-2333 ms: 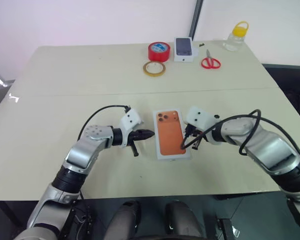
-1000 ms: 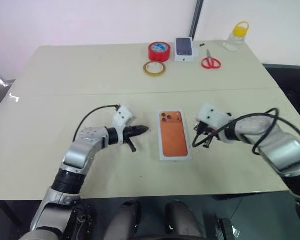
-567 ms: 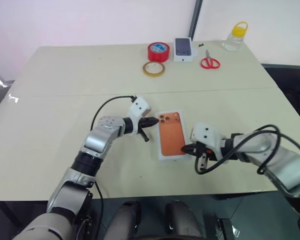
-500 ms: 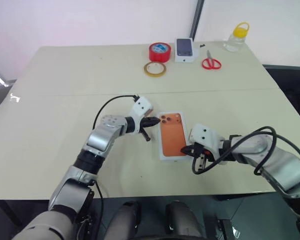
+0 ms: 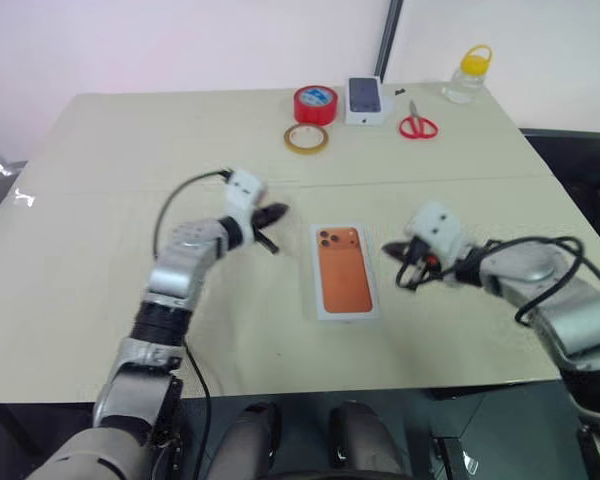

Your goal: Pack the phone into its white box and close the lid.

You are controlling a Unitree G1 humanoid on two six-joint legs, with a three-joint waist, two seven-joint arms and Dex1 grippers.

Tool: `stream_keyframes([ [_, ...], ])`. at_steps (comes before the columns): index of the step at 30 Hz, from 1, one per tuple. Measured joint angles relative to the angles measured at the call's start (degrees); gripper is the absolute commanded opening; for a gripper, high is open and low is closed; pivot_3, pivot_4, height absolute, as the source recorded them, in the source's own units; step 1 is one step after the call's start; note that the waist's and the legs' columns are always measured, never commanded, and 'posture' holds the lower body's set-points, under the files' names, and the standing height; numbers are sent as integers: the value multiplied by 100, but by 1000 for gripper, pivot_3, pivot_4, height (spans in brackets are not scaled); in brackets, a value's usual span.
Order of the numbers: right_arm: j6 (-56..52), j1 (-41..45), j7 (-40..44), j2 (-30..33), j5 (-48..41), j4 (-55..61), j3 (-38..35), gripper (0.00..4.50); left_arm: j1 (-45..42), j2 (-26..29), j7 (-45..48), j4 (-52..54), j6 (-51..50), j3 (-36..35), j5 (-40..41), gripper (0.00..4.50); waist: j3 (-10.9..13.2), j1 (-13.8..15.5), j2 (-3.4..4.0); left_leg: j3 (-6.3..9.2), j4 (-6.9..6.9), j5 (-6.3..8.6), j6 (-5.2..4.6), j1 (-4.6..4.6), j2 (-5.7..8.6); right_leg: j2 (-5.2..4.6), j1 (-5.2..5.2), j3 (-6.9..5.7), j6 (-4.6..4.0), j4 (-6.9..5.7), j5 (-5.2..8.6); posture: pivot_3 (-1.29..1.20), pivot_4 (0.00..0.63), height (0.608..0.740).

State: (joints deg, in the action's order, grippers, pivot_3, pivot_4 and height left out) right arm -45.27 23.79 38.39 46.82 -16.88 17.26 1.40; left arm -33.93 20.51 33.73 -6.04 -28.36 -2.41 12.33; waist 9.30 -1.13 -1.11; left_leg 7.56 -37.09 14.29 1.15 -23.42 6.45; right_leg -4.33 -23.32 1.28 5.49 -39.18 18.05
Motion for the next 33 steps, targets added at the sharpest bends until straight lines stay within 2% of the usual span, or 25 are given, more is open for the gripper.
stream_keyframes([
  [5,506,366,244,-127,-212,-1320,-707,23,1065,666,-265,643,-234,-870,97,0,1,47,1,0,0,0,0,-1,2,-2,3,-1,0,4,0,0,150,740],
  [12,1117,511,857,-143,-242,-2243,-709,23,2029,941,-329,1407,-466,-1451,416,0,1,51,2,0,0,1,-2,-1,2,-6,6,-2,0,7,0,0,150,740],
  [23,1822,1230,1097,-525,-118,-3453,-631,23,2212,849,-788,1790,-761,-1655,715,0,1,31,3,-1,0,1,-1,0,0,-3,5,-2,-1,5,0,0,150,740],
  [33,1952,1277,1199,-739,-79,-3488,-566,23,2412,860,-934,2027,-865,-1672,861,0,1,29,4,-1,2,1,-1,0,0,-3,4,-1,-1,5,0,0,150,740],
])
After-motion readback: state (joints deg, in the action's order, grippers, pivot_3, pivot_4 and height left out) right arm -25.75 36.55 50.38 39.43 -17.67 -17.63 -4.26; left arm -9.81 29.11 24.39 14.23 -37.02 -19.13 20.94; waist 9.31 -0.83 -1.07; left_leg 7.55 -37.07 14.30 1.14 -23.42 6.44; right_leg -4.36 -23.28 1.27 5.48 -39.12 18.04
